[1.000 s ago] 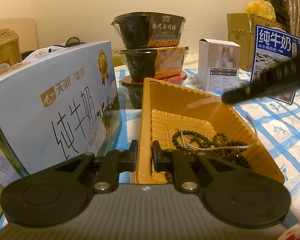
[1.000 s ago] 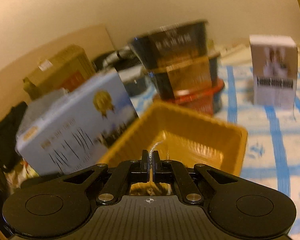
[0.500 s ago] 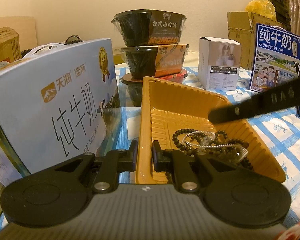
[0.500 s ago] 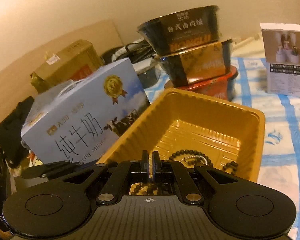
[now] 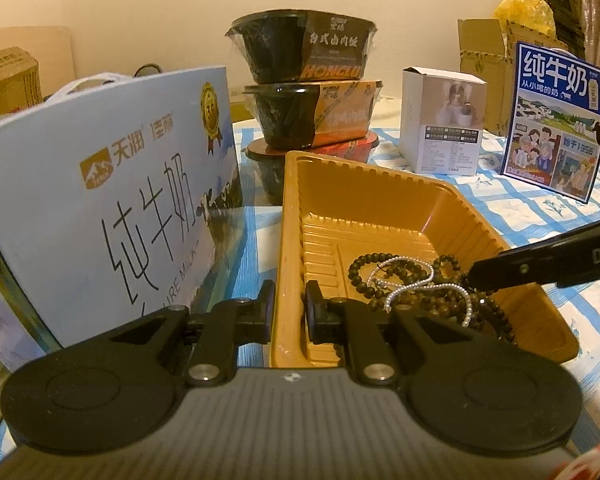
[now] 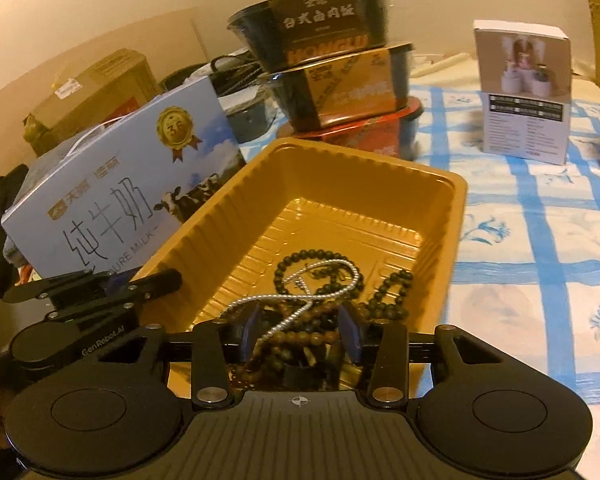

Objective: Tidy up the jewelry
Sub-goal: 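Lower the pearl necklace into the orange tray and open the right gripper, then withdraw the right gripper from the tray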

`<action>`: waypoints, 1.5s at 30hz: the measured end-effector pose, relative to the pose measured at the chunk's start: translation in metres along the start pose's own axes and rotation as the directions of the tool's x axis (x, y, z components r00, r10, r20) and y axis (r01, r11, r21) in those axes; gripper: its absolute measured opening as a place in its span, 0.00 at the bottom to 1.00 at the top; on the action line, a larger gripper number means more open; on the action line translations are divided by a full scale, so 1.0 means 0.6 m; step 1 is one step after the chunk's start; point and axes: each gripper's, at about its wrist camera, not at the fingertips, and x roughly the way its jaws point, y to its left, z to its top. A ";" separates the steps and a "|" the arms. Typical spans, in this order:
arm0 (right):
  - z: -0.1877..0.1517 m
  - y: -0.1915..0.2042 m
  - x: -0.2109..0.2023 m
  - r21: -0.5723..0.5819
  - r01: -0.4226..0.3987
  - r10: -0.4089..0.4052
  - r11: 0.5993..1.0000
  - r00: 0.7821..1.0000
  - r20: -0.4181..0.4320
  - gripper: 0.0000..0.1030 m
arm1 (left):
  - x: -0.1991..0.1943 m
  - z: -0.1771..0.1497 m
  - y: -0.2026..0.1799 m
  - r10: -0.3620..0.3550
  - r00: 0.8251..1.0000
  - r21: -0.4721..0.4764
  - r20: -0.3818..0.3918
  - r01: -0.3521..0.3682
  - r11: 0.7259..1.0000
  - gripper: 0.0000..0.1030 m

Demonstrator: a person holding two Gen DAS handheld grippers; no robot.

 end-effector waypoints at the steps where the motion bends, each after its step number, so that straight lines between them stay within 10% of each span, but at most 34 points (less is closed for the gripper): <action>1: 0.000 0.000 -0.001 -0.001 0.006 -0.006 1.000 1.000 0.003 0.42 | 0.003 -0.001 0.001 0.000 1.000 -0.005 -0.005 0.000 1.000 0.14; 34: -0.055 -0.149 -0.096 0.170 0.308 -0.320 0.936 0.946 0.048 0.43 | 0.091 0.004 -0.034 -0.056 0.995 -0.024 -0.077 0.055 0.998 0.16; 45: -0.098 -0.139 -0.112 0.239 0.340 -0.357 0.909 0.934 0.030 0.68 | 0.045 0.003 -0.027 -0.055 0.997 -0.041 -0.062 0.053 0.998 0.41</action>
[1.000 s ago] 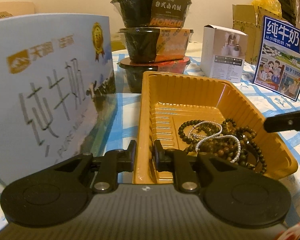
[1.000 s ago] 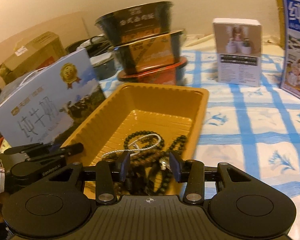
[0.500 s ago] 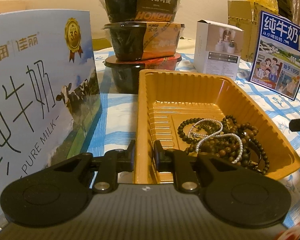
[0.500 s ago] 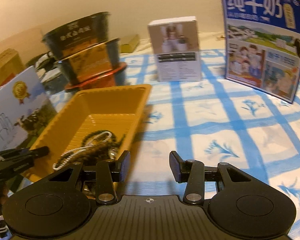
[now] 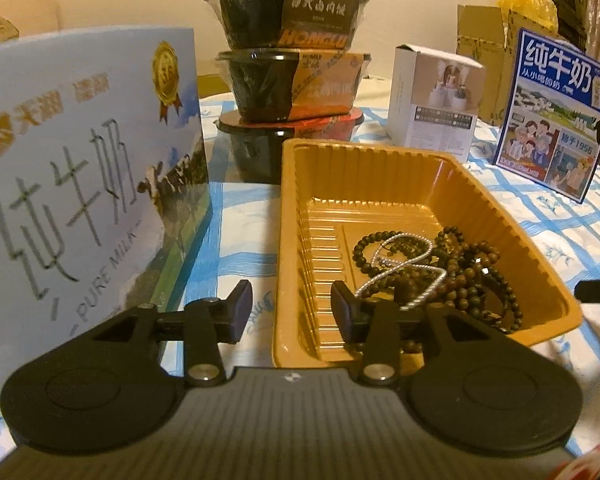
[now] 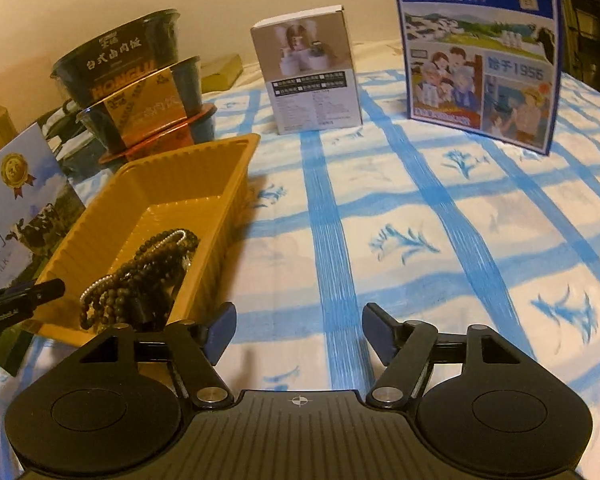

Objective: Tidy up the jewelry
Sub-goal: 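Withdraw the right gripper from the tray, then set the orange tray down on the cloth and open the left gripper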

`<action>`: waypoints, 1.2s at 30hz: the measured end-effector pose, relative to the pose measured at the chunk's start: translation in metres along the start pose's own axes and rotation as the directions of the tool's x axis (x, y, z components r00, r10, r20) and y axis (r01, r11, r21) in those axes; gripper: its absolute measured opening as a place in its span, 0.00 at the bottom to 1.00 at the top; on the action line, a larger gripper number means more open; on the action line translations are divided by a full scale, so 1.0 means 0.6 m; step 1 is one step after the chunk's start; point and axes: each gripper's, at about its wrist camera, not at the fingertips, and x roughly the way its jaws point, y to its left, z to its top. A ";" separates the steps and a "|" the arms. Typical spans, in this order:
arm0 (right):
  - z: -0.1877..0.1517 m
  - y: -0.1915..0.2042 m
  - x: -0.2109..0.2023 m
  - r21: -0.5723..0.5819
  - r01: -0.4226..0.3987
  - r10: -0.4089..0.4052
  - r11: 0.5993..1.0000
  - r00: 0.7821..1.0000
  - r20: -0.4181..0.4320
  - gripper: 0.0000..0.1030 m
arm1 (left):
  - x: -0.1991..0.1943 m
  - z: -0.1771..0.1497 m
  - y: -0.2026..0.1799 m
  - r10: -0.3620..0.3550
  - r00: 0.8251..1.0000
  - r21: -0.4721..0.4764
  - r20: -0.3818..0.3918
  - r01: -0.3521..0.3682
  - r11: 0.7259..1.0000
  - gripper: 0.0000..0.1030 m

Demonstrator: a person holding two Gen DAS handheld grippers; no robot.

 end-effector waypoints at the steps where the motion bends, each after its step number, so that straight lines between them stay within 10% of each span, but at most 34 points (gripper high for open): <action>1: -0.003 0.002 -0.005 0.005 0.002 -0.002 1.000 1.000 0.003 0.69 | -0.009 0.001 0.000 -0.003 1.000 -0.001 0.005 0.003 1.000 0.43; 18: -0.055 0.080 -0.151 -0.014 0.095 -0.093 0.995 0.991 0.092 0.70 | -0.202 0.002 -0.081 -0.077 0.994 0.122 0.077 0.067 0.990 0.89; 36: -0.144 0.136 -0.328 -0.018 0.120 -0.118 0.993 0.989 0.093 0.70 | -0.347 -0.044 -0.098 -0.202 0.979 0.119 -0.013 0.202 0.972 0.93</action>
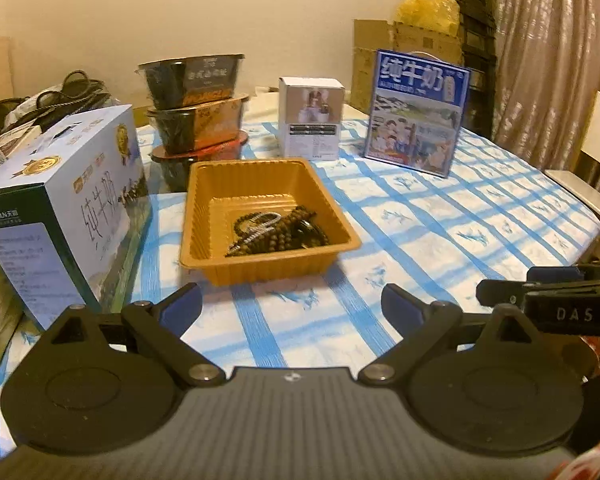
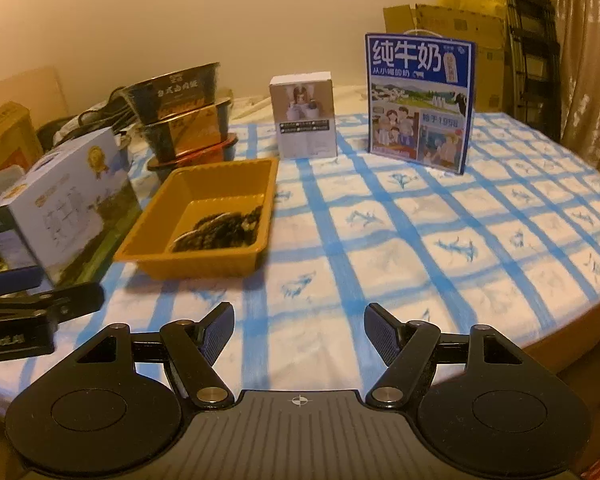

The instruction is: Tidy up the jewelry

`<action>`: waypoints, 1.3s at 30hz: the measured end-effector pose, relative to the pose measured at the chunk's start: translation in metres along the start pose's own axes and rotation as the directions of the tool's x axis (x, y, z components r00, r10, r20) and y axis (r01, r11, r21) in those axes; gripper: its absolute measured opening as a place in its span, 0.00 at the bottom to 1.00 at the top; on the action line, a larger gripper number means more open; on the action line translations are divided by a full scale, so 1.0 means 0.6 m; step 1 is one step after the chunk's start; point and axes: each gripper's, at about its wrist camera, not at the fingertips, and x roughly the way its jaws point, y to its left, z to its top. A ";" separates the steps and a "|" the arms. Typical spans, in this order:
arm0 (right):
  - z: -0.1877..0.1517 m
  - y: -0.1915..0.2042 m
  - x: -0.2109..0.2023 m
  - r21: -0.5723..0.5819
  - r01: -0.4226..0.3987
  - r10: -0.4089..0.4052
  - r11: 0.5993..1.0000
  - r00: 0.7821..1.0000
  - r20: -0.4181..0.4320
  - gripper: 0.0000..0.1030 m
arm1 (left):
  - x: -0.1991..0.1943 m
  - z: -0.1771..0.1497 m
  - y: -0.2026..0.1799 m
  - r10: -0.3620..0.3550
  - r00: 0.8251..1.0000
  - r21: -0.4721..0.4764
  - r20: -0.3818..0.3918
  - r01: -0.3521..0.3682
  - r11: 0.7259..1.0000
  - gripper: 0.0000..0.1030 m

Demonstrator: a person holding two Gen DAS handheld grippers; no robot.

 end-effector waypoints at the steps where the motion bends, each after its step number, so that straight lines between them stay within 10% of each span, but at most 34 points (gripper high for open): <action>1: -0.005 -0.001 -0.007 0.008 0.000 0.000 1.000 1.000 -0.004 0.70 | -0.007 -0.001 -0.003 -0.012 1.000 0.003 -0.005 0.012 1.000 0.93; 39: -0.049 -0.014 -0.087 0.063 -0.018 0.018 0.998 1.000 -0.008 0.70 | -0.045 -0.032 -0.054 -0.059 0.997 0.044 -0.054 0.061 0.997 0.92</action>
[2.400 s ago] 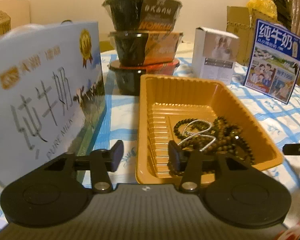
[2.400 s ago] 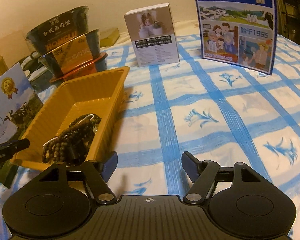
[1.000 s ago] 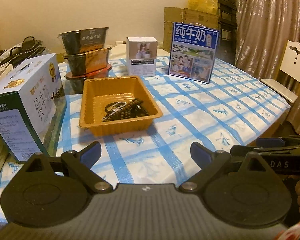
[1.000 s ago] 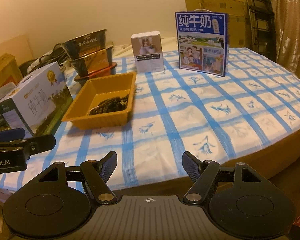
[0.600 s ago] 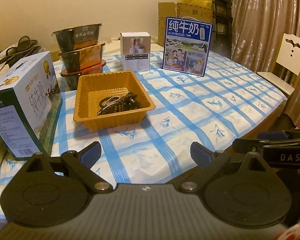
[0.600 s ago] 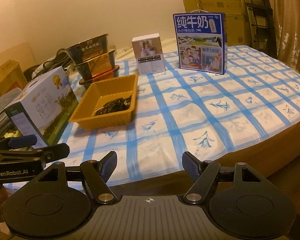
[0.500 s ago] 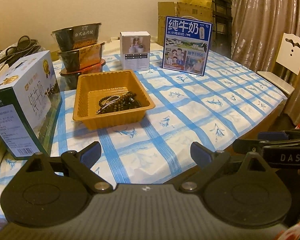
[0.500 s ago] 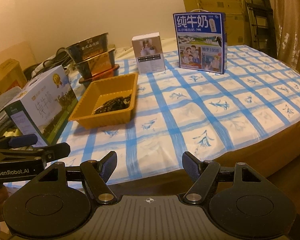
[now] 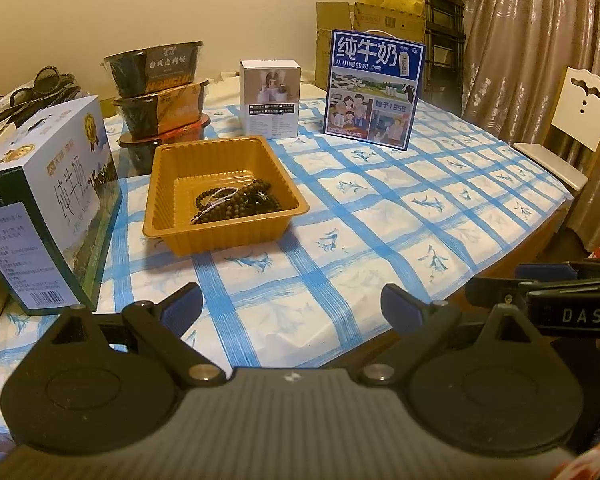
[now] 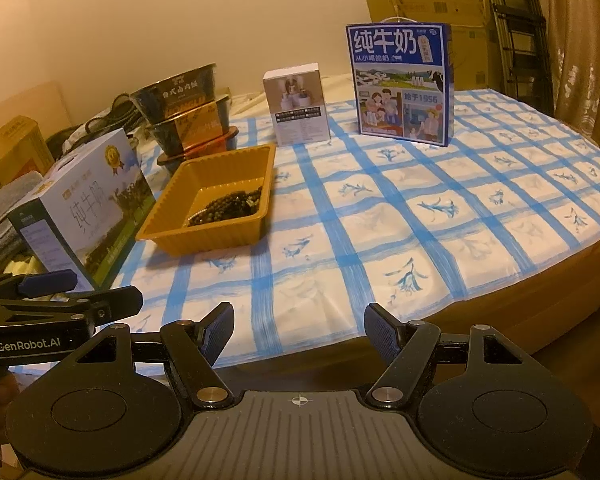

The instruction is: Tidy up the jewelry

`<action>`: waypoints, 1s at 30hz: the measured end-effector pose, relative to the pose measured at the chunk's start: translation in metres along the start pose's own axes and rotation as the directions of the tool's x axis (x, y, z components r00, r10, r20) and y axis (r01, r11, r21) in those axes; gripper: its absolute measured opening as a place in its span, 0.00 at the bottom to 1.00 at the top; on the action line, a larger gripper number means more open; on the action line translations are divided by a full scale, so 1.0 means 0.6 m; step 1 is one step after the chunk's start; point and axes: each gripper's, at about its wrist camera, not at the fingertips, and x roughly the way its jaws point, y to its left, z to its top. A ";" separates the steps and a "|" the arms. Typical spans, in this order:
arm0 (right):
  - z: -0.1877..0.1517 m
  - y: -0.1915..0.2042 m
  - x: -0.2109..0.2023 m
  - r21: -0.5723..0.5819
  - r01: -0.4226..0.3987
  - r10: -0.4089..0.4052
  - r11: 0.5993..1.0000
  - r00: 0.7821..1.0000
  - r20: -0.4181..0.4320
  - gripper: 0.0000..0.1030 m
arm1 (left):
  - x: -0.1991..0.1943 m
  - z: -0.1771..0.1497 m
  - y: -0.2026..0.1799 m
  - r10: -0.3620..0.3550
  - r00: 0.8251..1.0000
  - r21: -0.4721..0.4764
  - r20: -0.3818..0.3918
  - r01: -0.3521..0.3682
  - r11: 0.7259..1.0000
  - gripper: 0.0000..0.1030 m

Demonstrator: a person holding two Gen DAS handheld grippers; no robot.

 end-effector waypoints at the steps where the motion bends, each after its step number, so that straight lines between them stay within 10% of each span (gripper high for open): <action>1: 0.000 0.000 0.000 0.001 0.001 -0.001 1.000 1.000 0.000 0.70 | 0.000 0.000 0.000 0.000 1.000 -0.001 0.000 0.000 1.000 0.92; 30: 0.001 0.004 0.002 -0.003 0.004 -0.004 1.000 1.000 0.000 0.70 | 0.001 0.002 0.001 -0.002 1.000 -0.004 0.002 0.002 1.000 0.92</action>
